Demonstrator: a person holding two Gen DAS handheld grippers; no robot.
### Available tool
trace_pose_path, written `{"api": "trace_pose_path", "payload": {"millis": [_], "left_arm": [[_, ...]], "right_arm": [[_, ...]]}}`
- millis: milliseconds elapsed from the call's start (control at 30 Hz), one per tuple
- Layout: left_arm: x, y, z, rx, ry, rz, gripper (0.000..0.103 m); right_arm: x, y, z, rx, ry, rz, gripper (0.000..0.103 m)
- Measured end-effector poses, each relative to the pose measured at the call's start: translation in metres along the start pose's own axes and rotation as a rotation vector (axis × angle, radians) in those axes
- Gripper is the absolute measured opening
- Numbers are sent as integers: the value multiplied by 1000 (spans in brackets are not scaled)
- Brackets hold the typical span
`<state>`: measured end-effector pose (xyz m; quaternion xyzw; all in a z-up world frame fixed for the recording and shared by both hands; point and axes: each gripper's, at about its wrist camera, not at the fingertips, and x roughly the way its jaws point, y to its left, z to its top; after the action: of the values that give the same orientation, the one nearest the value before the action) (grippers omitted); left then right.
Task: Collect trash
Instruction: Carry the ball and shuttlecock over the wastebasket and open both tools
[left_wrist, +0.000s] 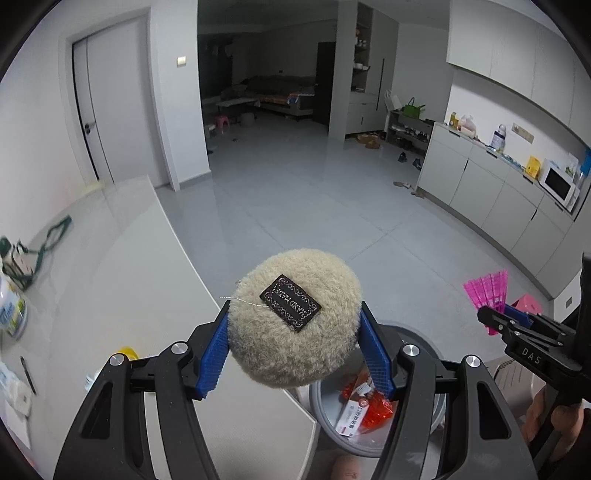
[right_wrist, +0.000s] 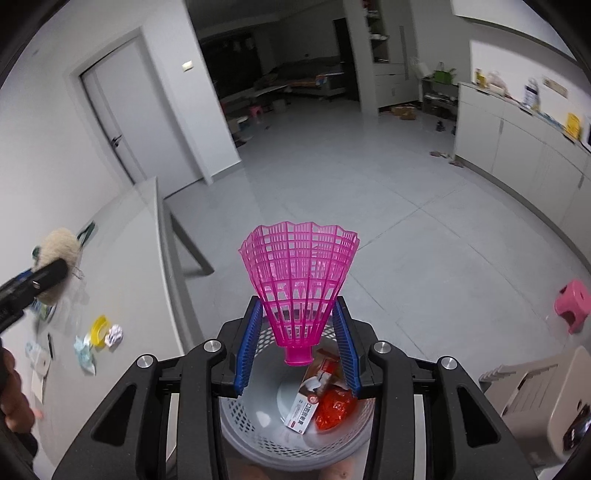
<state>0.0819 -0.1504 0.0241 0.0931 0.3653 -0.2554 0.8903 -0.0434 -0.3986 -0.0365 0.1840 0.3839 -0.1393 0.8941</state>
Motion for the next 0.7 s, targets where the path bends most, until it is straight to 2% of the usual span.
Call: {"api": "trace_pose_path", "payload": {"millis": [267, 700], "left_arm": [[-3, -22, 9, 38, -12, -10, 62], [32, -78, -31, 72, 77, -65, 62]], "right_arm": [[-2, -34, -22, 72, 31, -5, 38], [9, -52, -47, 21, 117, 16, 38]]}}
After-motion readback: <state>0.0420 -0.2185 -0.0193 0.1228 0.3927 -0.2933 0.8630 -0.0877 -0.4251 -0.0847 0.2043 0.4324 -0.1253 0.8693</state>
